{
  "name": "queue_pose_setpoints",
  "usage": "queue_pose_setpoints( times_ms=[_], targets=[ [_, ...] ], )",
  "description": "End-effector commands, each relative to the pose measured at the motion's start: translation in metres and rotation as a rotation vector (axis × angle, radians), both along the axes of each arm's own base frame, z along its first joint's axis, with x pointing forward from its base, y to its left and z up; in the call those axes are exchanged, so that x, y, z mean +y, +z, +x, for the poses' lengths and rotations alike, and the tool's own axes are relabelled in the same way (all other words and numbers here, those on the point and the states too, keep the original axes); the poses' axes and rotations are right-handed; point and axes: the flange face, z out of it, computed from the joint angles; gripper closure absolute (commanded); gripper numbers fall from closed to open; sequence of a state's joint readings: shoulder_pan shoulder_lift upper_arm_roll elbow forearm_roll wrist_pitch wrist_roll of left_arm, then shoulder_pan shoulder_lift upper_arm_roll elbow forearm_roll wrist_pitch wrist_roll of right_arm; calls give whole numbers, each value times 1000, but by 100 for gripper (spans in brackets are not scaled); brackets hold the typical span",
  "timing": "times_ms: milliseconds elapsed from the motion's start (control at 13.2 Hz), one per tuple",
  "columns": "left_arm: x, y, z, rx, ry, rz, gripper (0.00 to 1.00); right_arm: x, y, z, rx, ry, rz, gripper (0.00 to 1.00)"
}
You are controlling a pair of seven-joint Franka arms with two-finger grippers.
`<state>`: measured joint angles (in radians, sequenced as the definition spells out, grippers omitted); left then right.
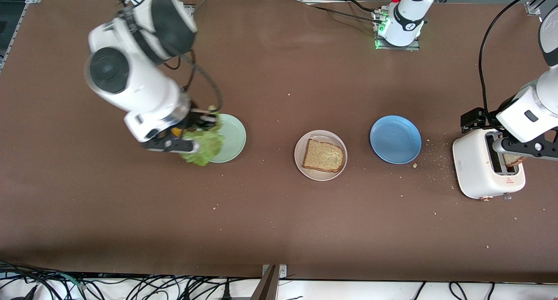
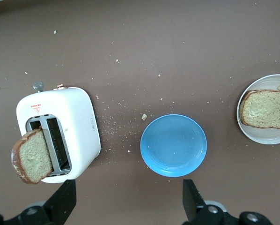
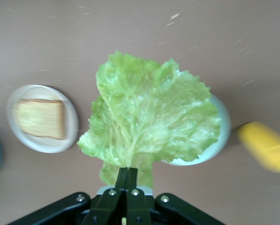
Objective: Make sandwich in beige plate with both arms
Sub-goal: 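Lift the lettuce leaf with the right gripper toward the beige plate, then lower the lettuce onto the bread and open the right gripper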
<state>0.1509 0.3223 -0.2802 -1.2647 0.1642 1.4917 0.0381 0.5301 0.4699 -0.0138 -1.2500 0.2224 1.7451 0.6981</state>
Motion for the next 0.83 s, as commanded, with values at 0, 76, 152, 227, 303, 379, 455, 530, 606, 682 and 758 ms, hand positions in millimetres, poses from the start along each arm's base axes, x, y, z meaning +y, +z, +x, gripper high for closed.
queue_pose_setpoints(
  times_ms=[0,76,152,227,303,379,455,530,606,682,758],
  targets=[
    [1,7,-2,3,3,-23,0,84,-23,-19,4,-237,87,100],
    [1,7,-2,3,3,-23,0,114,-35,-28,5,-330,130,100],
    [5,7,-1,3,9,-23,0,141,-47,-37,-7,-390,166,100],
    [12,7,-1,3,18,-26,0,163,-61,-44,-11,-466,210,100],
    [13,7,-1,4,21,-35,0,180,-77,-48,2,-545,255,100],
    [15,7,-1,4,24,-39,0,198,-95,-54,24,-612,307,100],
    [16,7,-1,4,26,-39,0,208,-113,-55,38,-667,354,100],
    [16,7,-1,4,26,-39,0,216,-134,-55,45,-718,390,100],
    [16,7,-1,4,26,-39,0,224,-156,-55,54,-763,418,100],
    [16,7,-1,4,26,-39,0,228,-179,-53,53,-786,423,100],
    [16,7,-1,4,26,-39,0,229,-197,-49,46,-795,423,100]
  ],
)
